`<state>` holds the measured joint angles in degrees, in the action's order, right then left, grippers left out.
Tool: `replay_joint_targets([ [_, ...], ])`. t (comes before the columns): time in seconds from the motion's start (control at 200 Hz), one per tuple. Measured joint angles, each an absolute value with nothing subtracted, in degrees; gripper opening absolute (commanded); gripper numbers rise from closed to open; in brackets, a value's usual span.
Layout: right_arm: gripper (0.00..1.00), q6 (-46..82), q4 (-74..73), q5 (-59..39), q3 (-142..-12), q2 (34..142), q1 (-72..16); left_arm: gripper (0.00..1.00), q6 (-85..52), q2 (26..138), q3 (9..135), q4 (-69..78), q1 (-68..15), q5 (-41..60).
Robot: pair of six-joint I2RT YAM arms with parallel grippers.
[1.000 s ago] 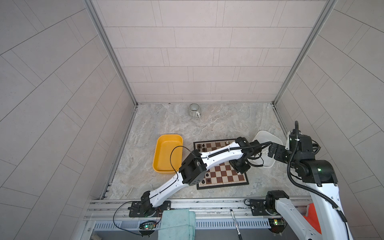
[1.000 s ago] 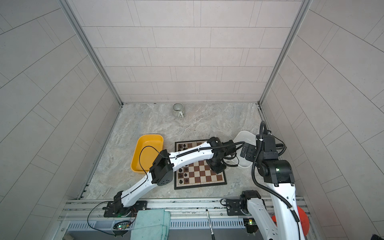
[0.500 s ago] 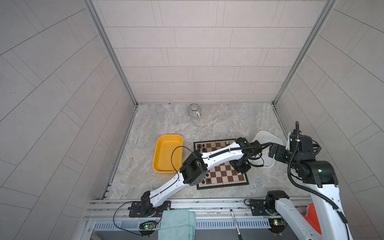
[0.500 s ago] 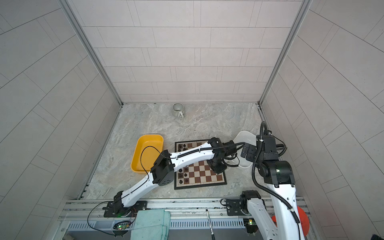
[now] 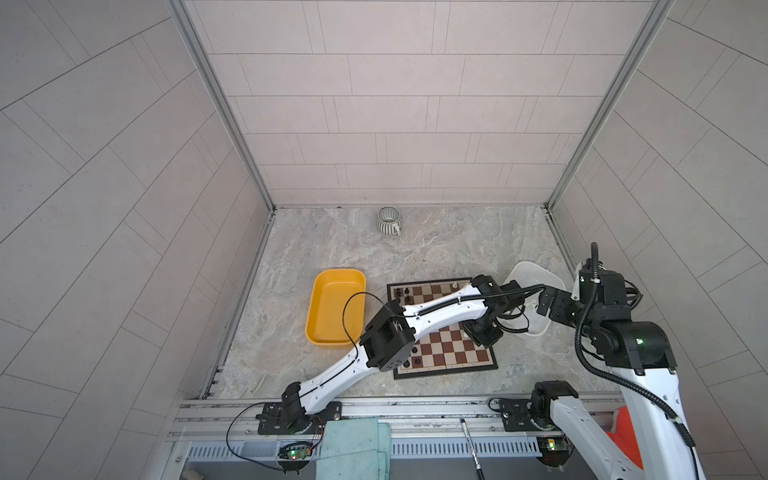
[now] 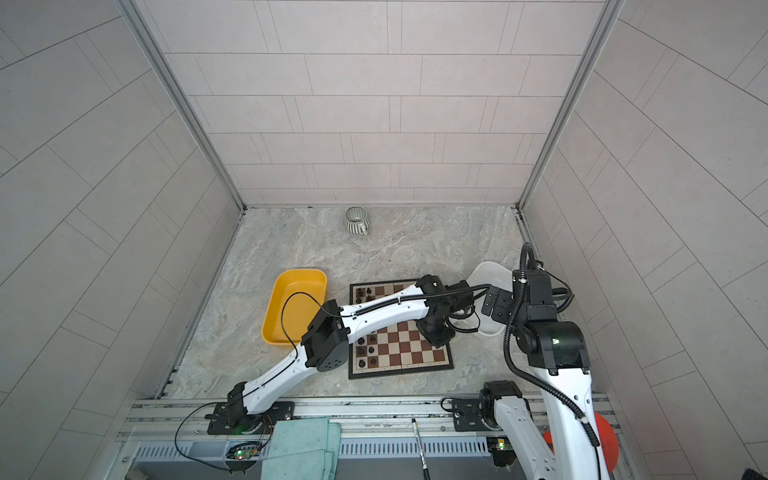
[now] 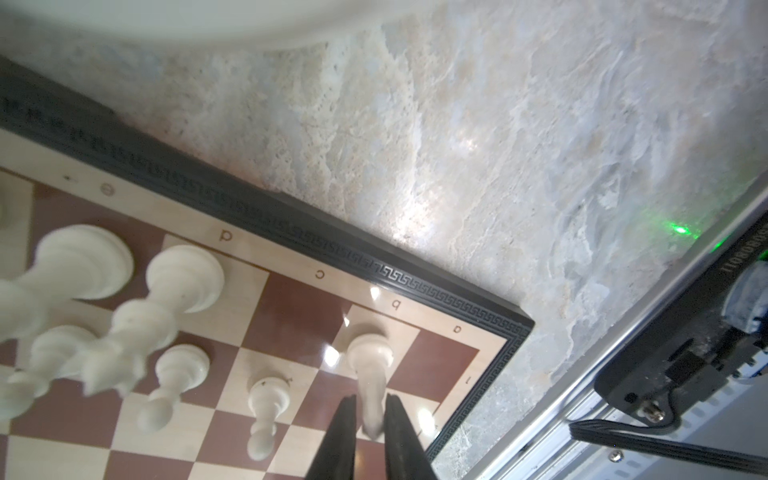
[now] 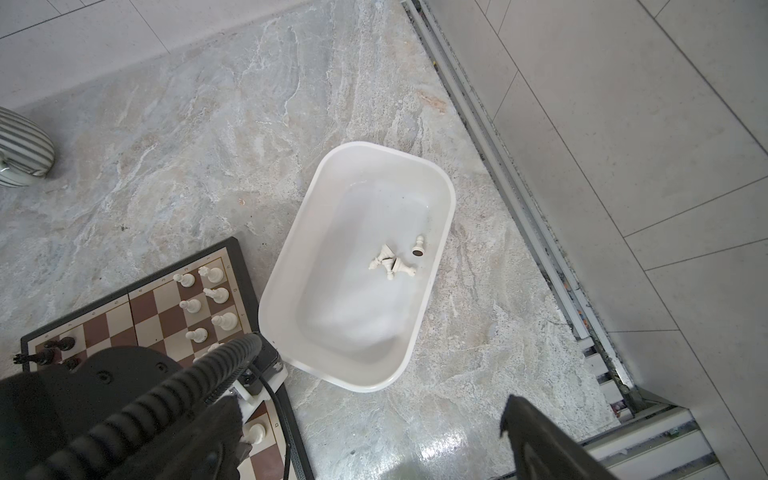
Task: Set up the chess pieces on the board
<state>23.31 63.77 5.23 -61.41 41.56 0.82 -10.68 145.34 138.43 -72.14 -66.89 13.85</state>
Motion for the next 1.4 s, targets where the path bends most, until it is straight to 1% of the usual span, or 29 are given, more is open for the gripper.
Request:
replay_joint_targets([
  [0.1,0.99,23.31,63.77,5.21,-61.41,41.56,0.82,0.26,-10.79,145.34,138.43,-71.77,-66.89,13.85],
  [0.575,0.99,23.31,63.77,4.99,-61.41,41.56,0.82,0.27,-11.18,145.34,138.43,-69.56,-66.89,14.76],
  [1.206,0.99,23.27,63.75,4.93,-61.41,41.50,0.82,0.15,-12.16,145.34,138.43,-69.91,-66.87,14.92],
  [1.401,0.99,23.29,63.72,4.54,-61.41,41.50,0.82,0.14,-12.16,145.34,138.41,-71.00,-66.87,14.66],
])
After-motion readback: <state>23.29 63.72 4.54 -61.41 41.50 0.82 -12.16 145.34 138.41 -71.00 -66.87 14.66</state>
